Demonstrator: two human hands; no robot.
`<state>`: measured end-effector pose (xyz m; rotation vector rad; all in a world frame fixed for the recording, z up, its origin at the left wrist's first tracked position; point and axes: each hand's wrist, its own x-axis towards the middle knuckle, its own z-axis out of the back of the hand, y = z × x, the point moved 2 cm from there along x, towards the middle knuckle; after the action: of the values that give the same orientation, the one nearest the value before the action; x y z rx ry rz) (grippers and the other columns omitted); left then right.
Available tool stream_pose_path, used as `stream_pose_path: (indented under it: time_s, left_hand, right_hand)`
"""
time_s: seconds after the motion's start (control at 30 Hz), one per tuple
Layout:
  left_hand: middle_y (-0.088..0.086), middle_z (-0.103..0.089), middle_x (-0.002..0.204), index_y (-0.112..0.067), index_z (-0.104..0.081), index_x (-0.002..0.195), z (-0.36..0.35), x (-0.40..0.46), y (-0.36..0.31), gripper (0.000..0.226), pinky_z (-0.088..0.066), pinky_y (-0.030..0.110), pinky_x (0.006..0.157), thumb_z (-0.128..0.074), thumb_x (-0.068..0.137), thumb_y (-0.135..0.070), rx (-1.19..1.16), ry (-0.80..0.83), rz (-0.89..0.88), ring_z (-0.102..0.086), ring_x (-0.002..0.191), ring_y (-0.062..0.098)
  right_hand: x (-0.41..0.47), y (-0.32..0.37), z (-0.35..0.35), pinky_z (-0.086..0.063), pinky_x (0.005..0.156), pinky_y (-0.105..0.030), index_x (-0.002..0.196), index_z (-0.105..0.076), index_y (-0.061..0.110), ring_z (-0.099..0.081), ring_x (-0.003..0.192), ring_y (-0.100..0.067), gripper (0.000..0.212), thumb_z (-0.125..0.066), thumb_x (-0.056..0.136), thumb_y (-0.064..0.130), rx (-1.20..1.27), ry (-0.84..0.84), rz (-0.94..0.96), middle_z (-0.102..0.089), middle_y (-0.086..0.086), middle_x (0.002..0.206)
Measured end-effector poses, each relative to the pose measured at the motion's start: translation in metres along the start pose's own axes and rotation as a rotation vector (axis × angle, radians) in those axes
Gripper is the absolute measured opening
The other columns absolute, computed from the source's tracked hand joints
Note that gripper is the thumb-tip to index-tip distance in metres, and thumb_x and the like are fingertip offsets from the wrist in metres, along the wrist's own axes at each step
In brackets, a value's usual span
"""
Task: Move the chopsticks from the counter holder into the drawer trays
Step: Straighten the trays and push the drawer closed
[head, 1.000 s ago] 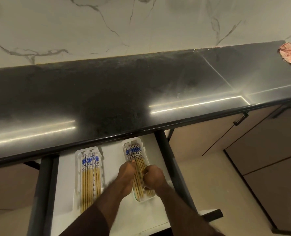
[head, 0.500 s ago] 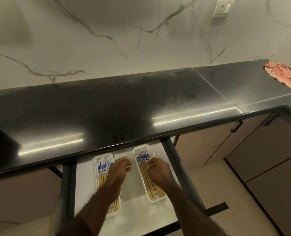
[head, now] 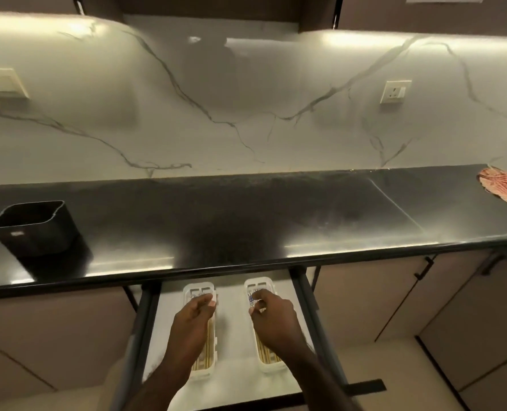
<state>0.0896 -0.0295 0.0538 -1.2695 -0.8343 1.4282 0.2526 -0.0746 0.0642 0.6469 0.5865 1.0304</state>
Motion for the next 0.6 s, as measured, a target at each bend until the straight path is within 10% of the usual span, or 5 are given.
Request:
stream_pose_path:
  time_s: [0.13,0.6]
  left_hand:
    - [-0.011,-0.066,0.106,-0.037,-0.063,0.1,0.013,-0.031,-0.005,0.015,-0.052,0.032,0.083,-0.054,0.097,-0.026,-0.01,-0.005,-0.07,-0.062,0.099,0.014]
    - [-0.007,-0.063,0.119,-0.021,-0.058,0.126,0.04,-0.085,0.044,0.039,-0.049,0.029,0.096,-0.067,0.088,-0.016,0.275,0.002,-0.192,-0.06,0.11,0.013]
  right_hand:
    - [-0.024,0.003,0.007,-0.049,0.095,-0.028,0.13,-0.058,0.023,-0.064,0.111,-0.015,0.034,-0.06,0.095,0.021,0.009,-0.01,0.076,-0.065,0.002,0.129]
    - [-0.088,-0.026,-0.014,-0.048,0.096,-0.026,0.128,-0.057,0.023,-0.053,0.096,-0.005,0.033,-0.061,0.096,0.027,-0.024,0.014,0.102,-0.065,0.006,0.118]
